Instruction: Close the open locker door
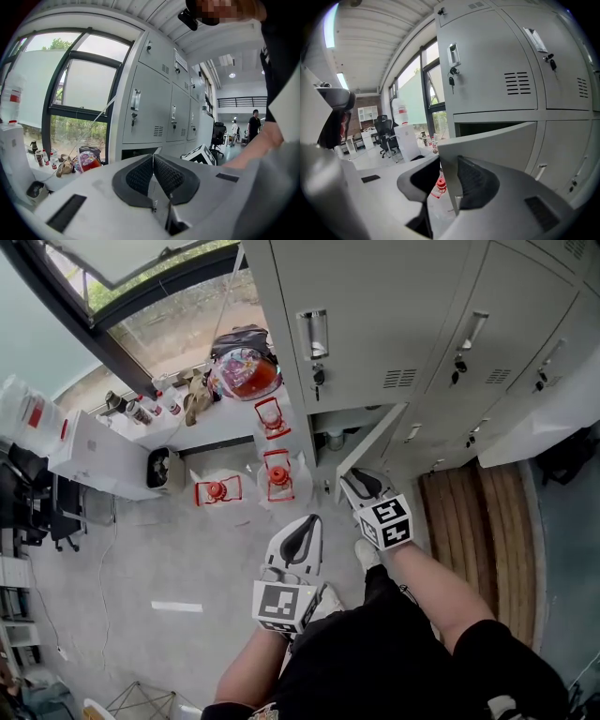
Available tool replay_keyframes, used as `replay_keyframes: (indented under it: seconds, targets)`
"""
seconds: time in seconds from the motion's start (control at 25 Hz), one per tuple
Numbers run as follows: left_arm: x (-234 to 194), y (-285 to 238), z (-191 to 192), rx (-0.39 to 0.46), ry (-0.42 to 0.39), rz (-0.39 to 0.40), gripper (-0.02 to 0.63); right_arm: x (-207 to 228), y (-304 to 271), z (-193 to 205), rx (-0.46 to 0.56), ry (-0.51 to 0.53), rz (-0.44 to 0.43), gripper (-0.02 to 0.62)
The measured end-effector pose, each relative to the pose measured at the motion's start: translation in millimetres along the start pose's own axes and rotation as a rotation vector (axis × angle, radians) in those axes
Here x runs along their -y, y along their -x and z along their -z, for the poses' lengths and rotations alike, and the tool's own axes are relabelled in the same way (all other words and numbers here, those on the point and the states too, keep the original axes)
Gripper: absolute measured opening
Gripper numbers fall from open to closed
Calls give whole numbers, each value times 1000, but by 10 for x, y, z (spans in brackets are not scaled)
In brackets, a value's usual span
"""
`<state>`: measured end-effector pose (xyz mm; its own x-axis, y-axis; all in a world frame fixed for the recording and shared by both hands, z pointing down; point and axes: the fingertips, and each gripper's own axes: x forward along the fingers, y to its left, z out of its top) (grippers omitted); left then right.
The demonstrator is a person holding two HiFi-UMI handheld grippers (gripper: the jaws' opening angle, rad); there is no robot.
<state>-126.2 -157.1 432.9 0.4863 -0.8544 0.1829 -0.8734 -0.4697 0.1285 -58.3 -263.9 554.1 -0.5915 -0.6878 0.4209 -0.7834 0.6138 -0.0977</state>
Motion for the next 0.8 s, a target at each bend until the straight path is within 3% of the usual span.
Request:
replay_keyframes:
  seconds: [0.32,0.4,0.8]
  targets:
    - [-181,-86,-30,2,24,-57,18,-1,-275,-134,3,6,-31,162]
    - [-205,-107,-34,2,19,-65,18,43,-328,-168,6,13,-25,91]
    - [-292,-209,-33,-5,40,-107,18,161,-623,-304,8,58,-69,104]
